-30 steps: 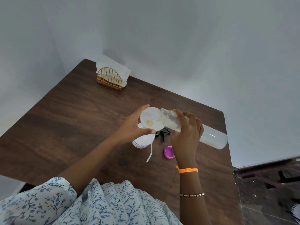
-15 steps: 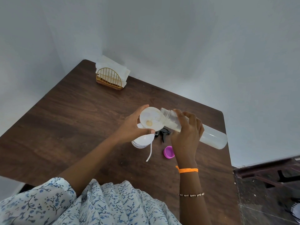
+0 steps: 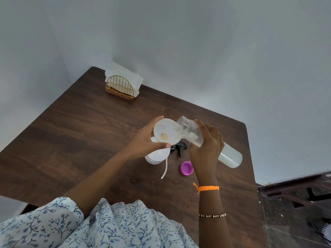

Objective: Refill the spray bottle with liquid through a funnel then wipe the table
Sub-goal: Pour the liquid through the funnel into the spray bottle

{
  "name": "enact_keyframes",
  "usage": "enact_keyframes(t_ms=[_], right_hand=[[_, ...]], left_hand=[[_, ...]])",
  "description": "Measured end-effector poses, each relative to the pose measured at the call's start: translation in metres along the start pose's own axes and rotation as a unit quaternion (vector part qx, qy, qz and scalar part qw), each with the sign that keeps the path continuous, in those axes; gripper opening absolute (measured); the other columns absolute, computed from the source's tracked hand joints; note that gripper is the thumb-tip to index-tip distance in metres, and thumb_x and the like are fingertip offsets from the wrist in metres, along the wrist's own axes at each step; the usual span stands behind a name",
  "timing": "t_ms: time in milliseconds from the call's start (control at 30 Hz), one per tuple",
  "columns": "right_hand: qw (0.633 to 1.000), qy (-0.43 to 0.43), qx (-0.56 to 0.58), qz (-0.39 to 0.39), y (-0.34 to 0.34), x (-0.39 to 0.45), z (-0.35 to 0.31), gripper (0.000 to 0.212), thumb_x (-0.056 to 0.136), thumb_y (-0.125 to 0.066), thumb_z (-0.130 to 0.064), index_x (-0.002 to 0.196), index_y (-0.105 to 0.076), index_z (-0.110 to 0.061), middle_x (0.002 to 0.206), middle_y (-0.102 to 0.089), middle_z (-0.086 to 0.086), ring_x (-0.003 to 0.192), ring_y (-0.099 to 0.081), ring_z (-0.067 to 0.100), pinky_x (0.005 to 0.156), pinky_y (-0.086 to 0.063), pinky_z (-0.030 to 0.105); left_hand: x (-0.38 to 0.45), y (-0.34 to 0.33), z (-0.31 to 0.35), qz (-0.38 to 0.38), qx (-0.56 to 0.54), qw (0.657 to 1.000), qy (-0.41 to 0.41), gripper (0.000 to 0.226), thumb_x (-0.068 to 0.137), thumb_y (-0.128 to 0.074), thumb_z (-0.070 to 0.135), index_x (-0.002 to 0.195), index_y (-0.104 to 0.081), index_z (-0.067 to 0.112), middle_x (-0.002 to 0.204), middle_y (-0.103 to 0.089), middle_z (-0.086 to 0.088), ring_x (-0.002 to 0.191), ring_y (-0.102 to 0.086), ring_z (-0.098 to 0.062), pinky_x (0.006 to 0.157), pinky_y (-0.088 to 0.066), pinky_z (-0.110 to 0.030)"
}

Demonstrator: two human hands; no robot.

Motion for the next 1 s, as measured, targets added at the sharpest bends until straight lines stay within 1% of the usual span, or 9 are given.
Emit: enact_keyframes(t_ms=[167, 300, 367, 433, 567, 733, 800, 900, 1000], right_hand=[[0.992, -0.054, 0.116, -0.004, 0.005, 0.004, 0.004, 0.062, 0.061, -0.072, 0.005, 0.115, -0.062, -0.022, 0.1, -0.055, -0.006, 0.095, -0.055, 0.021, 0.086, -0.044, 0.038], [0.976, -0.114, 0.184, -0.03, 0.009, 0.005, 0.008, 0.066, 0.062, -0.074, 0.005, 0.115, -0.058, -0.03, 0.102, -0.053, -0.008, 0.095, -0.052, 0.009, 0.079, -0.036, 0.001], [0.968, -0.131, 0.21, -0.038, 0.01, 0.006, 0.007, 0.067, 0.062, -0.076, 0.002, 0.11, -0.054, -0.038, 0.105, -0.054, -0.007, 0.094, -0.053, 0.003, 0.075, -0.035, -0.002], [0.962, -0.145, 0.227, -0.039, 0.01, 0.006, 0.008, 0.065, 0.063, -0.078, -0.001, 0.112, -0.055, -0.036, 0.108, -0.056, -0.006, 0.095, -0.054, 0.001, 0.078, -0.037, 0.001], [0.957, -0.162, 0.238, -0.038, 0.008, 0.006, 0.009, 0.067, 0.063, -0.079, -0.006, 0.123, -0.058, -0.024, 0.112, -0.059, -0.005, 0.102, -0.056, 0.009, 0.087, -0.046, 0.024], [0.951, -0.15, 0.268, -0.025, 0.016, 0.015, -0.002, 0.064, 0.066, -0.079, -0.009, 0.123, -0.056, -0.025, 0.11, -0.055, -0.005, 0.099, -0.053, -0.001, 0.076, -0.038, 0.0], [0.95, -0.138, 0.281, -0.022, 0.018, 0.021, -0.007, 0.063, 0.066, -0.079, -0.01, 0.123, -0.057, -0.024, 0.112, -0.057, -0.003, 0.1, -0.054, 0.001, 0.076, -0.038, -0.001], [0.949, -0.112, 0.293, -0.028, 0.02, 0.032, -0.015, 0.061, 0.066, -0.08, -0.014, 0.122, -0.057, -0.025, 0.114, -0.06, -0.003, 0.104, -0.057, 0.007, 0.086, -0.045, 0.016], [0.944, -0.102, 0.311, -0.028, 0.021, 0.043, -0.021, 0.059, 0.063, -0.078, -0.019, 0.117, -0.057, -0.033, 0.112, -0.063, -0.004, 0.104, -0.059, 0.012, 0.089, -0.048, 0.029]], left_hand=[[0.0, 0.001, 0.001, 0.001, 0.006, 1.0, 0.0, 0.091, 0.069, -0.08, 0.029, 0.142, -0.025, 0.034, 0.145, -0.037, 0.006, 0.128, -0.039, -0.013, 0.104, -0.039, -0.035], [0.001, 0.0, -0.002, 0.003, 0.017, 1.0, 0.004, 0.091, 0.068, -0.08, 0.035, 0.141, -0.025, 0.037, 0.147, -0.035, 0.007, 0.13, -0.038, -0.015, 0.105, -0.039, -0.039], [0.002, 0.0, -0.003, 0.003, 0.018, 1.0, 0.005, 0.092, 0.066, -0.08, 0.039, 0.14, -0.025, 0.038, 0.146, -0.035, 0.008, 0.13, -0.038, -0.014, 0.106, -0.039, -0.04], [0.003, -0.001, -0.003, 0.002, 0.016, 1.0, 0.005, 0.093, 0.064, -0.08, 0.039, 0.139, -0.026, 0.038, 0.146, -0.035, 0.008, 0.13, -0.037, -0.014, 0.107, -0.039, -0.043], [0.004, -0.002, 0.001, -0.001, 0.019, 1.0, 0.002, 0.091, 0.065, -0.081, 0.036, 0.138, -0.027, 0.038, 0.145, -0.036, 0.008, 0.13, -0.037, -0.015, 0.107, -0.039, -0.044], [0.004, -0.004, 0.004, -0.004, 0.008, 1.0, 0.001, 0.091, 0.067, -0.081, 0.03, 0.139, -0.025, 0.035, 0.147, -0.033, 0.006, 0.131, -0.036, -0.014, 0.108, -0.037, -0.04], [0.004, -0.004, 0.005, -0.007, -0.008, 1.0, 0.001, 0.094, 0.066, -0.082, 0.03, 0.14, -0.024, 0.037, 0.146, -0.033, 0.008, 0.13, -0.036, -0.011, 0.108, -0.036, -0.037], [0.003, -0.005, 0.005, -0.014, -0.011, 1.0, 0.005, 0.096, 0.066, -0.082, 0.032, 0.14, -0.02, 0.038, 0.146, -0.032, 0.009, 0.126, -0.034, -0.007, 0.103, -0.033, -0.03], [0.002, -0.005, 0.007, -0.023, -0.018, 1.0, 0.009, 0.098, 0.064, -0.08, 0.038, 0.141, -0.019, 0.038, 0.149, -0.029, 0.008, 0.132, -0.033, -0.012, 0.106, -0.032, -0.032]])
Point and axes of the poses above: each hand's wrist, its own x-axis towards the middle knuckle, its own y-axis out of the back of the hand, z = x × y, the point moved 5 cm from there along x, towards the middle knuckle
